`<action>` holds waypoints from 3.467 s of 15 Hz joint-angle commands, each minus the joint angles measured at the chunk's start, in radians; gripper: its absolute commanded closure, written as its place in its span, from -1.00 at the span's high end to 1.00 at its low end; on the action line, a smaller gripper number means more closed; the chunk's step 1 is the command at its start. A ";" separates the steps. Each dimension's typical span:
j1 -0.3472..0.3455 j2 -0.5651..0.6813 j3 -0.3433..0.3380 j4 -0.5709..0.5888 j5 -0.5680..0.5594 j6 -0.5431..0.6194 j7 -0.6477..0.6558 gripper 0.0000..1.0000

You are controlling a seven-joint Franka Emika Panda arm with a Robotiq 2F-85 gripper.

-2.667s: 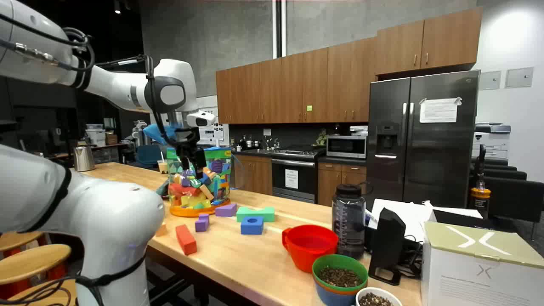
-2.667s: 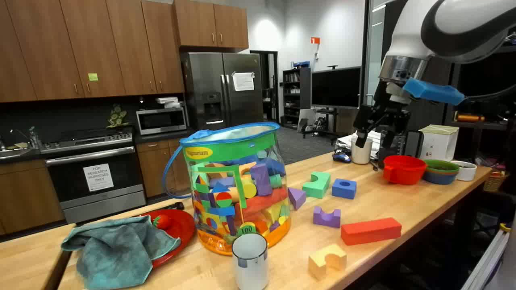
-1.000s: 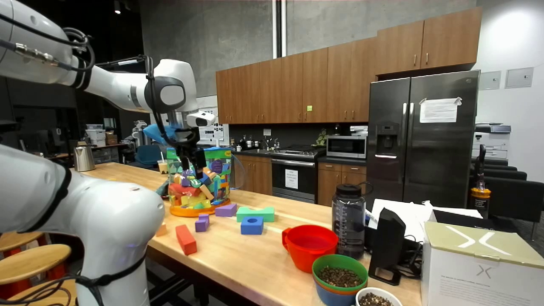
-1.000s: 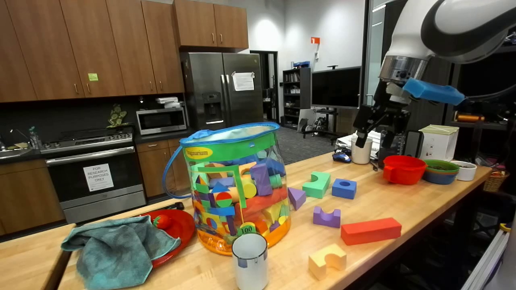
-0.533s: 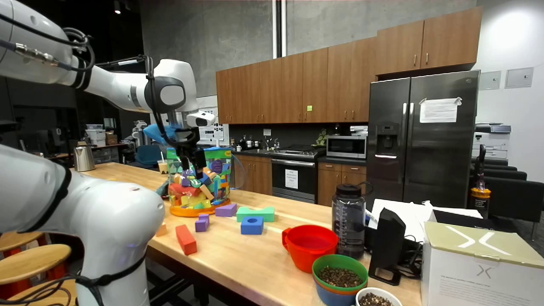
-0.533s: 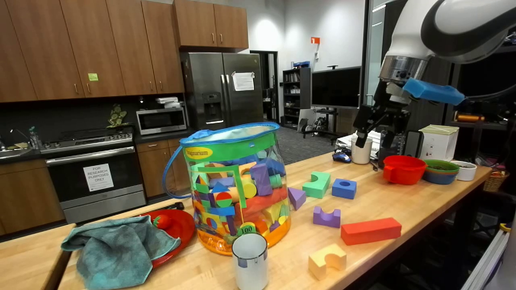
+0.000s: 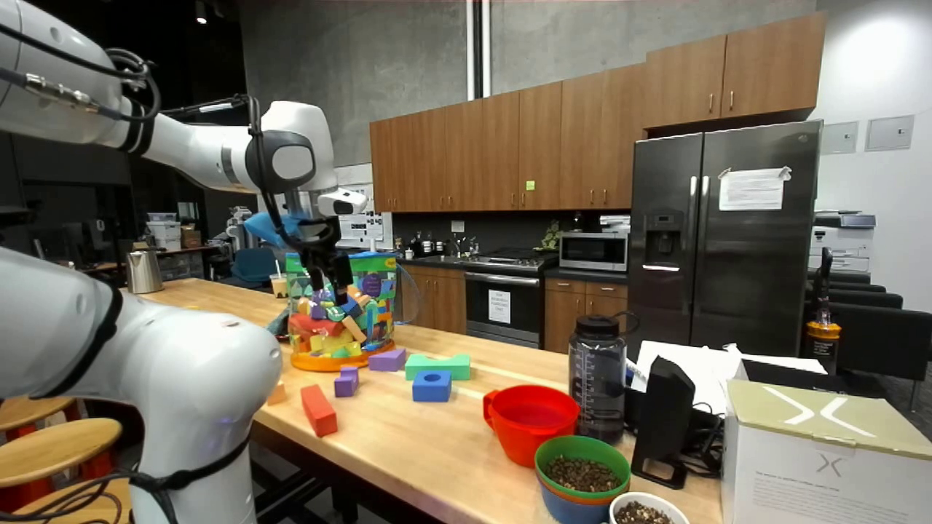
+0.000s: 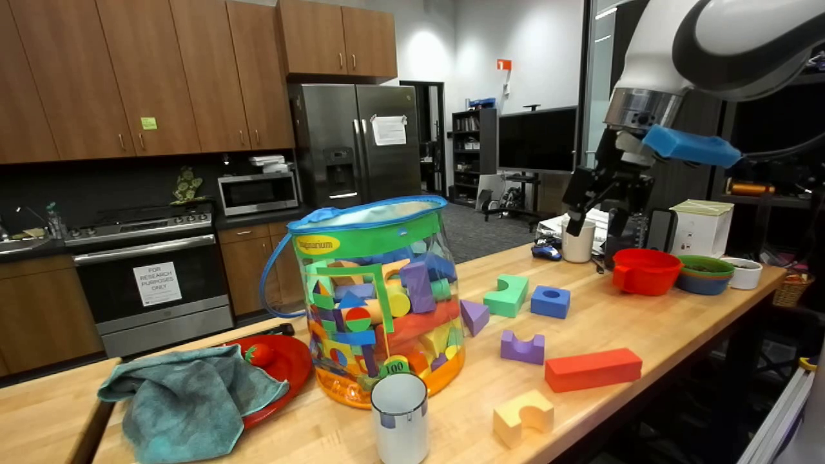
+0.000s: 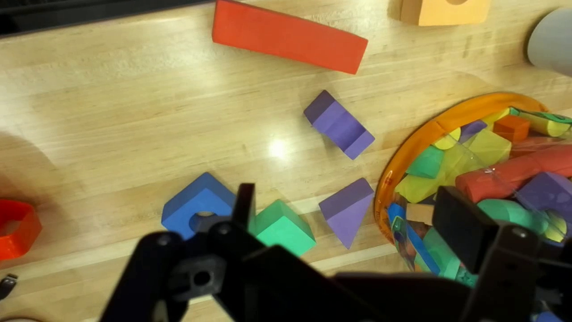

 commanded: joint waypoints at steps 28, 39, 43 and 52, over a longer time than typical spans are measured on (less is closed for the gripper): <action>0.214 0.470 0.164 0.006 0.097 0.142 0.029 1.00; 0.257 0.498 0.119 0.007 0.038 0.261 -0.262 1.00; 0.286 0.523 0.082 0.007 0.048 0.294 -0.381 1.00; 0.224 0.571 0.084 0.009 -0.162 0.284 -0.378 1.00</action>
